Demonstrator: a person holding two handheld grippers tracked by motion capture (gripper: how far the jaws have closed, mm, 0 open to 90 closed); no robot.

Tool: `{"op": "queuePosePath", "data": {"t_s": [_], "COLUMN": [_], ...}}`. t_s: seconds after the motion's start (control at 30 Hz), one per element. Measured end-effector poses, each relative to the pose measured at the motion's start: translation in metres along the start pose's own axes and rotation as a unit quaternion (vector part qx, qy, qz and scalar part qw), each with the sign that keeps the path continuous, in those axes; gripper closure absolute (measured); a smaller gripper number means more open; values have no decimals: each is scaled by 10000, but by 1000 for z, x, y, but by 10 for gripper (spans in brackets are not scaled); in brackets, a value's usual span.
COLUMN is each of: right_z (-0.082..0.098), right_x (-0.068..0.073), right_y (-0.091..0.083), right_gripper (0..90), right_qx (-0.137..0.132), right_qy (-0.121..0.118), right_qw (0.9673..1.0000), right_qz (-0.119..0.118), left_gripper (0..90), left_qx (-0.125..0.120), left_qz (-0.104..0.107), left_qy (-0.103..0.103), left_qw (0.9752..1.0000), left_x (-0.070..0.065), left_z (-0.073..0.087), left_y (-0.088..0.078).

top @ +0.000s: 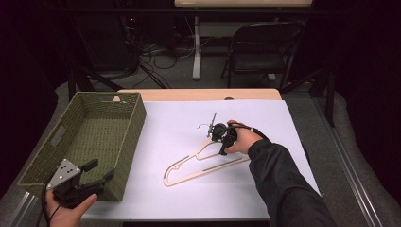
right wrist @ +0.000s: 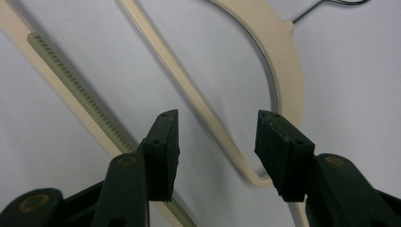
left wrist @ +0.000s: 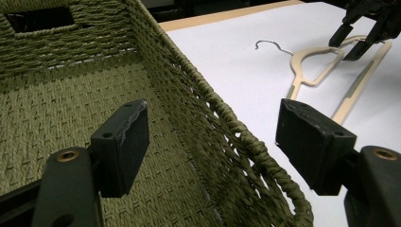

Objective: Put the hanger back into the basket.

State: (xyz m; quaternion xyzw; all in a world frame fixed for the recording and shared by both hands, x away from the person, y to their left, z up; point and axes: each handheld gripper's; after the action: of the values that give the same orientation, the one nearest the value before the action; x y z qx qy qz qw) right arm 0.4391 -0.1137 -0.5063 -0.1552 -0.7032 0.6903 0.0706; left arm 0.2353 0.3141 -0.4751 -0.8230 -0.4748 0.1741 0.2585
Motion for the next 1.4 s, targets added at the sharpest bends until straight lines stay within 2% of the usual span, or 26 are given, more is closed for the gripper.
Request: {"op": "queuePosePath", "data": {"t_s": [0.53, 1.03, 1.17, 1.2, 1.27, 1.33, 1.4], "right_z": [-5, -6, -6, -6, -6, -6, -6], "right_x": [-2, -7, -8, -8, -8, -7, -4], "right_y": [17, 22, 23, 23, 22, 22, 22], "right_gripper": [503, 517, 524, 576, 596, 679, 695], "right_qx": [191, 284, 225, 238, 274, 298, 312], "right_qy": [36, 150, 166, 220, 243, 180, 103], "right_qw": [9998, 9991, 9992, 9987, 9984, 9983, 9984], "right_qz": [-103, -264, -288, -391, -437, -475, -467], "left_gripper": [269, 271, 272, 272, 272, 272, 272], "left_qx": [1, -3, -8, -11, -13, -9, -10], "left_qz": [-14, -18, -21, -20, -20, -27, -28], "left_qy": [1, 19, 24, 30, 29, 30, 30], "left_qw": [10000, 10000, 10000, 10000, 10000, 10000, 10000], "left_x": [0, 0, 0, 0, 0, 0, 0], "left_z": [0, 0, 0, 0, 0, 0, 0], "left_y": [0, 1, 1, 1, 1, 0, 0]}}
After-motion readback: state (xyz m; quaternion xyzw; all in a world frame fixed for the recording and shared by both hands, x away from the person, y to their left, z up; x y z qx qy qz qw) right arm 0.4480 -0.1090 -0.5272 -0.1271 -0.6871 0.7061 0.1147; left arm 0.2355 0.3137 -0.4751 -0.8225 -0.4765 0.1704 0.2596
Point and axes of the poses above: each handheld gripper's, and its own axes: y roughly forward along the jaws, z roughly out of its underside, x roughly to its left, and after that the axes turned 9 degrees about x, right-handed
